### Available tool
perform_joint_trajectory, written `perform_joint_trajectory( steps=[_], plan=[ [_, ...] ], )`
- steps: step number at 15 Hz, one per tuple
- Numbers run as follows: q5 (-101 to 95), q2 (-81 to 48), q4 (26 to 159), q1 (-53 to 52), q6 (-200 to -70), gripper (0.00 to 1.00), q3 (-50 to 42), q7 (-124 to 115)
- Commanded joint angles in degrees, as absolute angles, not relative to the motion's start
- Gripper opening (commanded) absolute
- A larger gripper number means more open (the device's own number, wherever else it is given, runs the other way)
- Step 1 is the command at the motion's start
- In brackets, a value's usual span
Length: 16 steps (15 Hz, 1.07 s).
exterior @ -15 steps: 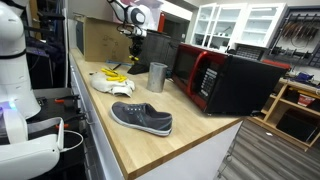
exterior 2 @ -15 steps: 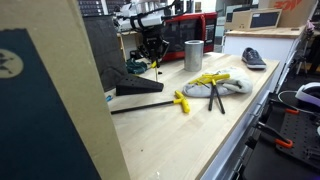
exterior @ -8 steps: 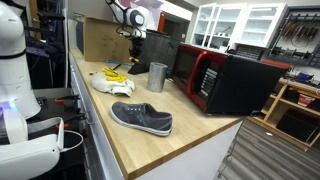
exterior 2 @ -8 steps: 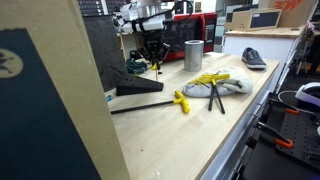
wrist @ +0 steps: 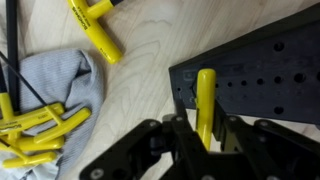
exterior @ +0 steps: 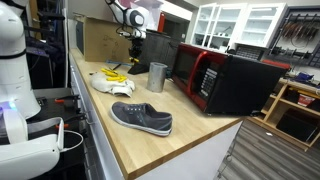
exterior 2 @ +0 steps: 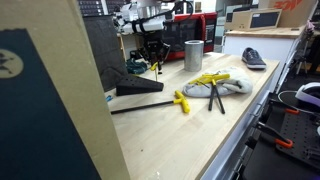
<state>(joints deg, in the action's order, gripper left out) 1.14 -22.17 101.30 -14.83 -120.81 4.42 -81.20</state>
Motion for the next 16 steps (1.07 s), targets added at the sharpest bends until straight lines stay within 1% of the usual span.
perform_joint_trajectory(
  steps=[1, 6, 16],
  plan=[
    [2.22, -19.69, 103.65, -14.42, -121.91, 0.60, 4.81, -80.30],
    [2.41, -18.97, 103.57, -14.36, -121.83, 0.99, 5.12, -79.85],
    [0.96, -15.86, 105.02, -14.31, -122.29, 1.00, 6.08, -71.11]
  ],
)
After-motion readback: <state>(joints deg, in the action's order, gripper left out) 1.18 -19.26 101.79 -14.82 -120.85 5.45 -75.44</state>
